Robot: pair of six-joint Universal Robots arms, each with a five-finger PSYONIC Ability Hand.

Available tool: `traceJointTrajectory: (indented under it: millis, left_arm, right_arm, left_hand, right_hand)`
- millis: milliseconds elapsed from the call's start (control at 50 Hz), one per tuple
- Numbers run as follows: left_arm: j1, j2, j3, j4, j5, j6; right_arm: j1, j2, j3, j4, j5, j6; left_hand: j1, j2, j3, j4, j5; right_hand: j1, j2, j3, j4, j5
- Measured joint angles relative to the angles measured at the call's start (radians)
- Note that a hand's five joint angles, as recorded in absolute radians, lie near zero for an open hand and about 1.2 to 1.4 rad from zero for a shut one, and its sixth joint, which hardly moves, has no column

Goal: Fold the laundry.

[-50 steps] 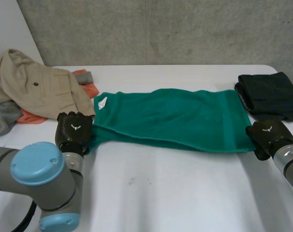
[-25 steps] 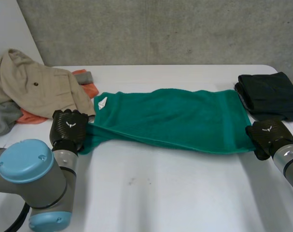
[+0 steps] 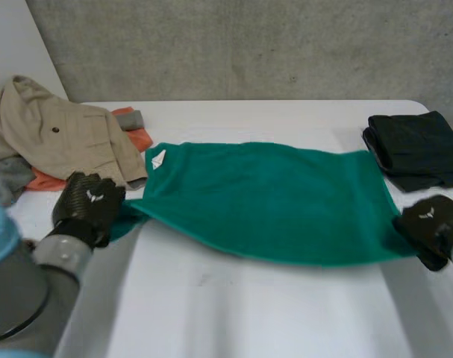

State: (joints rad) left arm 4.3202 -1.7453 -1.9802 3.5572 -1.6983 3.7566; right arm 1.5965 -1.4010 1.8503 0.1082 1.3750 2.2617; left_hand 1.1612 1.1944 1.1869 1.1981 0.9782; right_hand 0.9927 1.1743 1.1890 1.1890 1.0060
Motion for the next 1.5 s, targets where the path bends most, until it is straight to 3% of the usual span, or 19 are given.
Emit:
traceJointTrajectory:
  millis: [80, 180, 240, 360, 500, 520, 560, 580, 620, 760, 1000, 1200, 1280, 1340, 1500]
  left_arm:
    - [0.0, 0.17, -0.068, -0.222, 0.037, 0.067]
    - [0.013, 0.28, -0.119, -0.44, 0.096, 0.123]
    - [0.032, 0.296, -0.126, -0.46, 0.115, 0.133]
    - [0.075, 0.238, -0.092, -0.31, 0.134, 0.136]
    - [0.06, 0.076, 0.005, -0.122, 0.132, 0.137]
    - [0.047, 0.034, 0.032, -0.096, 0.13, 0.136]
    - [0.025, -0.008, 0.056, -0.083, 0.128, 0.132]
    - [0.025, -0.008, 0.056, -0.083, 0.128, 0.132]
    - [-0.001, -0.026, 0.06, -0.098, 0.127, 0.126]
    - [-0.009, 0.017, -0.005, -0.147, 0.13, 0.106]
    - [0.075, -0.016, -0.1, -0.125, 0.169, 0.09]
    - [0.114, -0.13, -0.086, 0.016, 0.2, 0.096]
    - [0.114, -0.166, -0.068, 0.042, 0.202, 0.097]
    - [0.115, -0.189, -0.051, 0.052, 0.201, 0.098]
    - [0.137, -0.146, -0.037, 0.048, 0.196, 0.099]
  right_arm:
    - [-0.064, -0.101, 0.023, 0.224, -0.003, -0.183]
    - [-0.136, -0.152, 0.049, 0.336, -0.019, -0.312]
    - [-0.153, -0.158, 0.054, 0.342, -0.033, -0.336]
    - [-0.154, -0.114, 0.04, 0.272, -0.052, -0.308]
    - [-0.088, 0.008, -0.039, 0.158, -0.013, -0.198]
    - [-0.063, 0.037, -0.063, 0.137, 0.009, -0.171]
    - [-0.032, 0.065, -0.089, 0.115, 0.041, -0.142]
    - [-0.032, 0.065, -0.089, 0.115, 0.041, -0.142]
    - [-0.009, 0.08, -0.105, 0.094, 0.073, -0.121]
    - [-0.002, 0.078, -0.097, 0.052, 0.092, -0.115]
    - [-0.005, 0.076, -0.087, -0.001, 0.085, -0.074]
    - [-0.007, 0.082, -0.075, -0.016, 0.084, -0.056]
    - [-0.008, 0.083, -0.064, -0.023, 0.085, -0.056]
    - [-0.011, 0.083, -0.058, -0.029, 0.085, -0.056]
    - [-0.041, 0.071, -0.048, -0.024, 0.085, -0.062]
  left_hand:
    - [0.0, 0.0, 0.0, 0.001, 0.0]
    - [0.0, 0.001, 0.002, 0.001, 0.0]
    - [0.0, 0.003, 0.004, 0.001, 0.0]
    - [0.0, 0.003, 0.004, 0.002, 0.0]
    - [0.0, 0.003, 0.004, 0.002, 0.0]
    - [-0.049, -0.05, -0.048, -0.053, -0.04]
    - [-0.44, -0.428, -0.4, -0.414, -0.373]
    - [-0.44, -0.428, -0.4, -0.414, -0.373]
    - [-0.673, -0.68, -0.666, -0.685, -0.643]
    - [-0.705, -0.752, -0.74, -0.767, -0.722]
    - [-0.705, -0.752, -0.74, -0.767, -0.721]
    - [-0.654, -0.679, -0.672, -0.679, -0.632]
    - [-0.384, -0.443, -0.436, -0.445, -0.402]
    - [-0.049, -0.108, -0.105, -0.11, -0.071]
    - [-0.011, -0.001, 0.0, -0.002, 0.003]
  right_hand:
    - [0.0, 0.0, 0.0, 0.0, 0.0]
    - [0.0, 0.0, 0.0, 0.0, 0.0]
    - [0.0, 0.0, 0.0, 0.0, 0.0]
    - [0.0, 0.0, 0.0, 0.0, 0.0]
    - [0.0, 0.0, 0.0, 0.0, 0.0]
    - [0.0, 0.0, 0.0, 0.0, 0.0]
    - [0.0, 0.0, 0.0, 0.0, 0.0]
    - [0.0, 0.0, 0.0, 0.0, 0.0]
    - [0.0, 0.0, 0.0, 0.0, 0.0]
    - [0.0, 0.0, 0.0, 0.0, 0.0]
    - [0.0, 0.0, 0.0, 0.0, 0.0]
    - [0.0, 0.0, 0.0, 0.0, 0.0]
    - [0.0, 0.0, 0.0, 0.0, 0.0]
    - [0.0, 0.0, 0.0, 0.0, 0.0]
    - [0.0, 0.0, 0.0, 0.0, 0.0]
